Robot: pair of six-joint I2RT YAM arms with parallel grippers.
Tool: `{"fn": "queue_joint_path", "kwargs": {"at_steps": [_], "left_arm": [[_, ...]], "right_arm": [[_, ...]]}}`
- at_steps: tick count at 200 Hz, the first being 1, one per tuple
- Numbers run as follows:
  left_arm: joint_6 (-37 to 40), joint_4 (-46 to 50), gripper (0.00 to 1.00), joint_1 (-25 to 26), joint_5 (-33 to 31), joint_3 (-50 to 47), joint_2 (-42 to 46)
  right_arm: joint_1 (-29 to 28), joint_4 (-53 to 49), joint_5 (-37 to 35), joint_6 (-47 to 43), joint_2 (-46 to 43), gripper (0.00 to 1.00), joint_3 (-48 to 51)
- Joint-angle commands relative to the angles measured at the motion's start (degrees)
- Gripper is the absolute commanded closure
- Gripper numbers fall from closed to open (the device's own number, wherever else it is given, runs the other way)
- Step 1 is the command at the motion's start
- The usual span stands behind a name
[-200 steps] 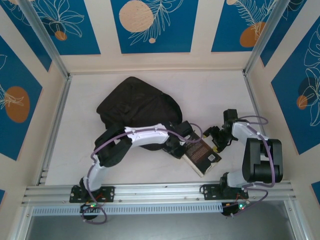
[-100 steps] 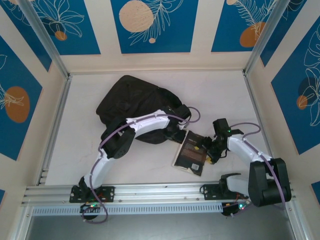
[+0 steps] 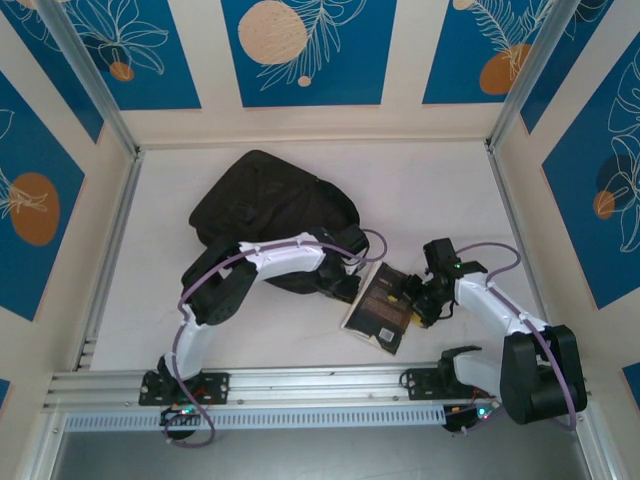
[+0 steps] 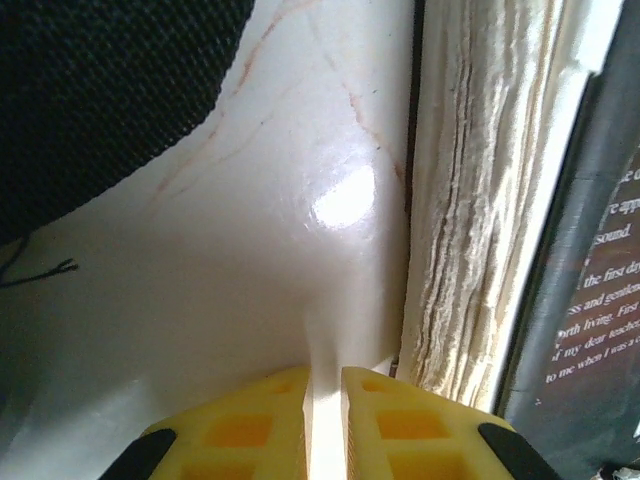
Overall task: Pack the student bag
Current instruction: Rotate the book at the bottom-center of the table, then pick up the book from the bottom-center of the table.
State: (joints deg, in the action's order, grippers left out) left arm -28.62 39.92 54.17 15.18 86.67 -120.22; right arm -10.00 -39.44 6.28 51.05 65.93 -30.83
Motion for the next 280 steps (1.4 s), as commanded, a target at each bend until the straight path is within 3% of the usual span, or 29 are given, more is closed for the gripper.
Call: {"fn": "queue_joint_path", "kwargs": {"at_steps": [1, 77, 97, 179, 198, 229, 280], "left_arm": [[-1.6, 0.4, 0.86, 0.2, 1.3, 0.1, 0.8], [-1.4, 1.3, 0.86, 2.3, 1.9, 2.0, -1.1], [-1.4, 1.4, 0.86, 2.3, 1.4, 1.6, -0.9], [-1.2, 1.4, 0.86, 2.2, 0.9, 0.1, -0.6], [-1.5, 1.1, 0.86, 2.2, 1.2, -0.2, -0.6], [-1.5, 1.0, 0.86, 2.2, 1.8, 0.2, -0.9], [-1.5, 1.0, 0.86, 2.4, 3.4, 0.9, -1.2]], "right_arm": [[-1.0, -0.5, -2.3, -2.2, 0.2, 0.28, 1.4], [-7.3, -1.0, -6.0, -6.2, 5.5, 0.27, -1.4], [-9.1, -5.2, -10.8, -5.4, 6.7, 0.26, -3.6], [-9.9, -8.8, -15.9, -2.4, 5.1, 0.26, -4.7], [-9.1, -6.6, -13.5, -2.1, 3.4, 0.26, -3.2], [-7.0, 3.4, -3.5, -0.8, 2.2, 0.27, 1.4], [-7.1, 6.9, -1.0, -2.9, 6.0, 0.29, -1.4]]}}
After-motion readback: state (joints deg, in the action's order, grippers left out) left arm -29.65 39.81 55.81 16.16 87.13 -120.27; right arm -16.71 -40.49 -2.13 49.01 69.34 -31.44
